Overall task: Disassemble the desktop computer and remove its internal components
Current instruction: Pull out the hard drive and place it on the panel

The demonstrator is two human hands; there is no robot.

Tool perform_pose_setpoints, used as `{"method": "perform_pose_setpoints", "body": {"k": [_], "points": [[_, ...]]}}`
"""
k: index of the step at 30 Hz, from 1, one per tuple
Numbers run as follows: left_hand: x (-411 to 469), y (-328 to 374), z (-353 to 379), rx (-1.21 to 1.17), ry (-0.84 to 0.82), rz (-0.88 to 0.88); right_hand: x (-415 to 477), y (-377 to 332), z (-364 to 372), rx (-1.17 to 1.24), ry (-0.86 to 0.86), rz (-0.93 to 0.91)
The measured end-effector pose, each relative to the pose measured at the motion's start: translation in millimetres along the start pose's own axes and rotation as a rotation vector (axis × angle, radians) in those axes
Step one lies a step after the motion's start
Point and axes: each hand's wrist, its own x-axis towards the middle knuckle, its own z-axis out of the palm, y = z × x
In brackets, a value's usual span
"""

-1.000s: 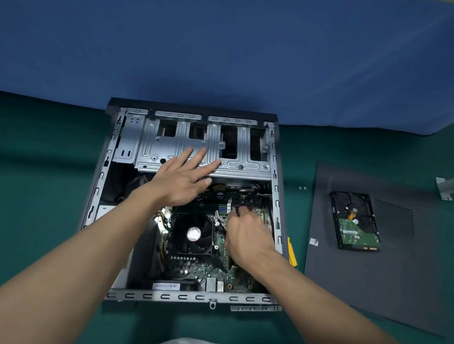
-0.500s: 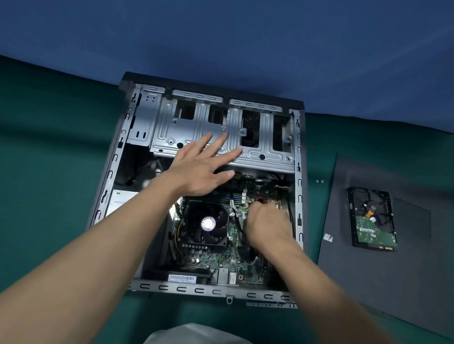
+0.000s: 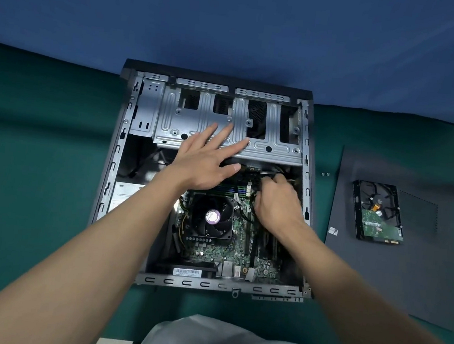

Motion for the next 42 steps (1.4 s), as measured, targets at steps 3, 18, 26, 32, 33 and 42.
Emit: {"method": "perform_pose_setpoints", "body": {"k": [3,18,26,32,33,42], "points": [[-0.1,0.1,-0.6,0.001,-0.001,-0.006,15.1,-3.6,2.7,-0.172,-0.133,0.009],[2.1,-1.0,3.0,-0.003,0.016,-0.011,28.2,-2.8,9.0,0.192,-0.278,0.229],[2.0,-0.6,2.0,-0.018,0.011,-0.011,44.3,-2.3,8.7,0.151,-0.254,0.270],[2.2,-1.3,2.3,-0.020,0.017,-0.009,43.8,-5.0,10.1,-0.131,-0.190,-0.002],[2.2,-1.2,2.4,-0.018,0.015,-0.010,45.1,-3.9,10.1,-0.158,-0.191,-0.036],[2.2,-1.3,3.4,-0.002,0.028,-0.015,47.9,-0.7,11.9,-0.424,-0.312,-0.253]]}}
